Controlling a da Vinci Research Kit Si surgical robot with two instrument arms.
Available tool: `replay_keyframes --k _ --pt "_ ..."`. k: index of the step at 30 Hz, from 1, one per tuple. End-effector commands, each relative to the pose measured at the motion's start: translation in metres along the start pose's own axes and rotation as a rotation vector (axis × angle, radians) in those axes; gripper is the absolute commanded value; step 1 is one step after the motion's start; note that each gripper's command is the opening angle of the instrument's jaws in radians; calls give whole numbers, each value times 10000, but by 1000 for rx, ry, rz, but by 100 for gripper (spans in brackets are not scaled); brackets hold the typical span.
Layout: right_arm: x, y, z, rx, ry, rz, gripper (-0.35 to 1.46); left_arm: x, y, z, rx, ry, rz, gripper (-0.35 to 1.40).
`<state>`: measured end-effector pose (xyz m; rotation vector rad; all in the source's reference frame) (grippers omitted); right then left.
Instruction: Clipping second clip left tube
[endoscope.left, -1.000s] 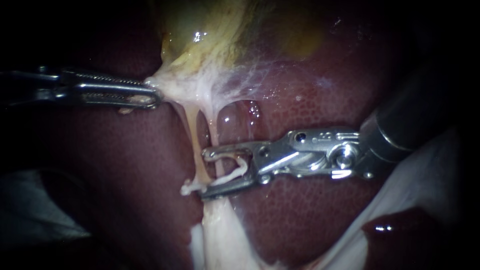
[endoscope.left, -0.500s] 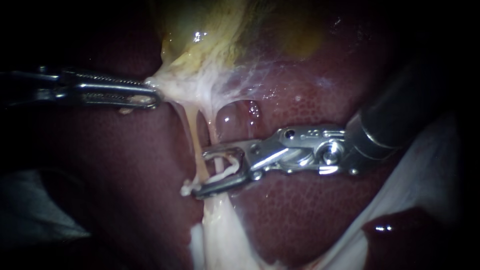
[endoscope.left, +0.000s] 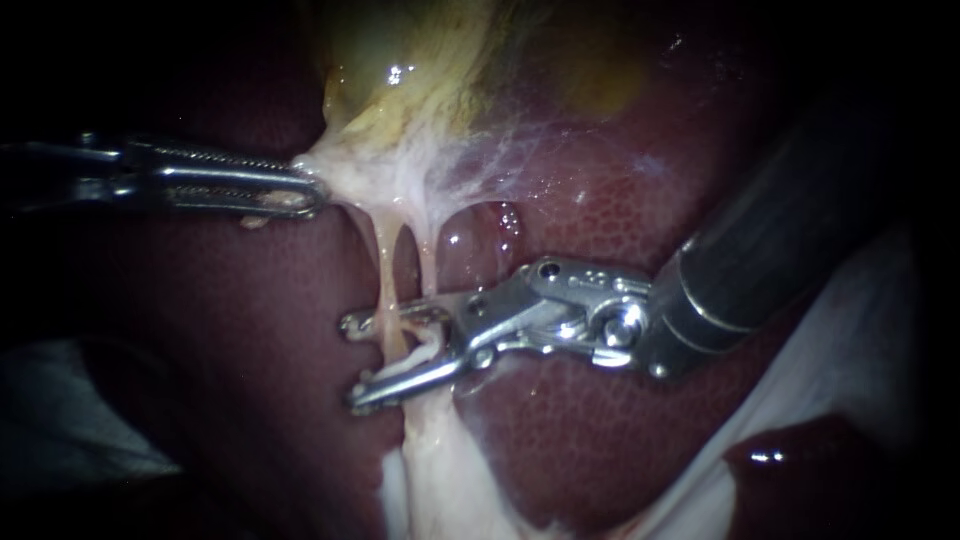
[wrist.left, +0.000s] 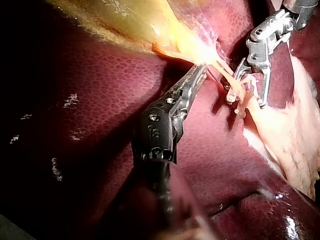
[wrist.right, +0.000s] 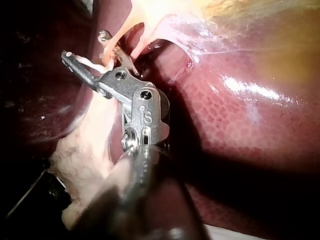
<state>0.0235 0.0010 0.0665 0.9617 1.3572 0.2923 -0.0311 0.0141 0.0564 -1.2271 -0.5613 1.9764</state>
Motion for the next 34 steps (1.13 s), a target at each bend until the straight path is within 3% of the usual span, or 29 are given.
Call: replay_keyframes --k 1,6,10,18,34 --pt "2 -2 -1 17 7 -5 46 0 0 0 0 0 0 -35" --pt "3 -5 -3 62 2 -14 35 0 0 0 0 0 0 -35" --pt "5 -7 -5 68 2 -13 6 0 0 0 0 0 0 -35" --pt "14 -13 -8 71 5 -9 -35 0 0 0 0 0 0 -35" --pt "12 -14 -11 80 4 25 -35 0 0 1 1 0 0 -35"
